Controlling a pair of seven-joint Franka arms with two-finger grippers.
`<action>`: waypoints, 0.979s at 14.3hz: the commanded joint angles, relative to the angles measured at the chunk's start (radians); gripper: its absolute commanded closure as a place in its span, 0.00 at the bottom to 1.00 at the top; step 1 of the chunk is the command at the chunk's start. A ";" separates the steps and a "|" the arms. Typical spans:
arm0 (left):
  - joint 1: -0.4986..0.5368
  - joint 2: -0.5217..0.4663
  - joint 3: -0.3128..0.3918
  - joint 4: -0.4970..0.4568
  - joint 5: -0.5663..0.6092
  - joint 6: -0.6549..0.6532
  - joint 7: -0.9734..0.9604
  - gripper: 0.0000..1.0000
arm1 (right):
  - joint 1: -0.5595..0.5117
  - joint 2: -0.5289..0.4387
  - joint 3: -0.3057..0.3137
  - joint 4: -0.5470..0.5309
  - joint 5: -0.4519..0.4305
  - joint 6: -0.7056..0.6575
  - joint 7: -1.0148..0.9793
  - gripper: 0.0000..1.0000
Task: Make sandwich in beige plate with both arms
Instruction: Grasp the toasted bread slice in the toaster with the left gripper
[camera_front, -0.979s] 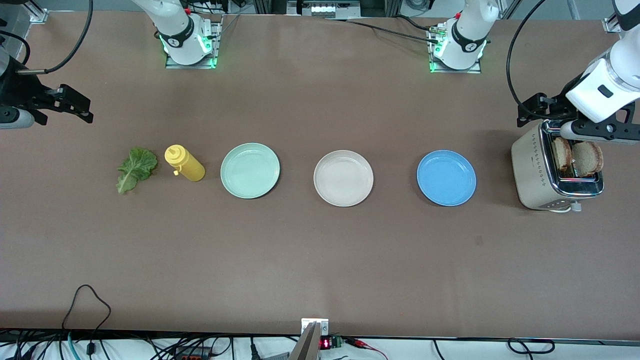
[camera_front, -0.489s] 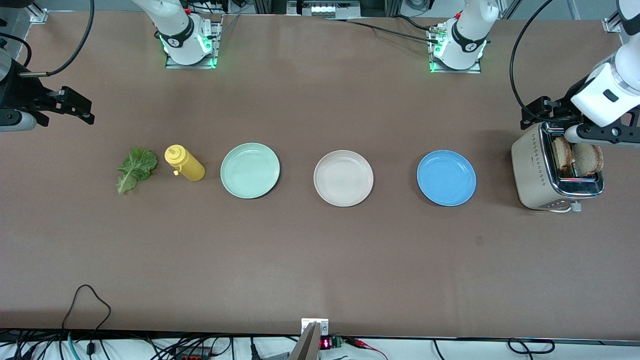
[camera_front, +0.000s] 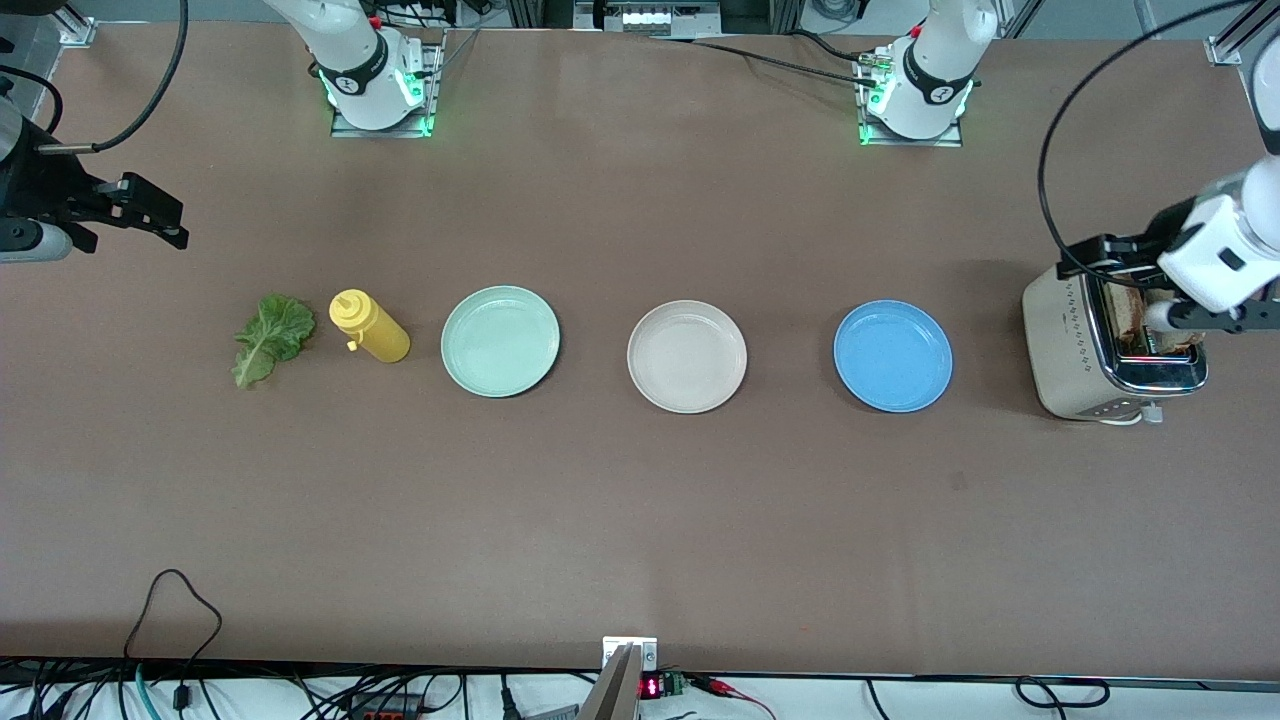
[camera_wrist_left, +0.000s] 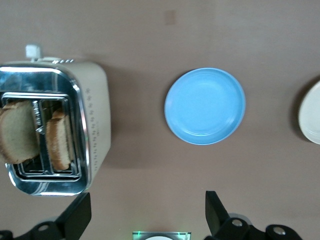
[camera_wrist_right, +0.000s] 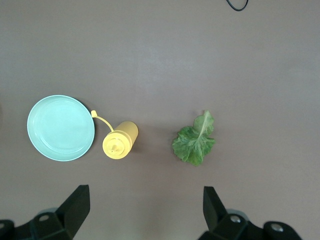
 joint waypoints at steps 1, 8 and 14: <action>0.033 0.051 -0.006 0.021 0.139 -0.016 0.083 0.00 | -0.008 0.006 0.004 0.021 0.006 -0.005 0.000 0.00; 0.102 0.037 -0.008 -0.201 0.243 0.244 0.156 0.00 | -0.008 0.006 0.004 0.021 0.006 -0.004 0.002 0.00; 0.168 -0.027 -0.008 -0.410 0.266 0.490 0.213 0.14 | -0.008 0.006 0.004 0.018 0.006 -0.004 0.002 0.00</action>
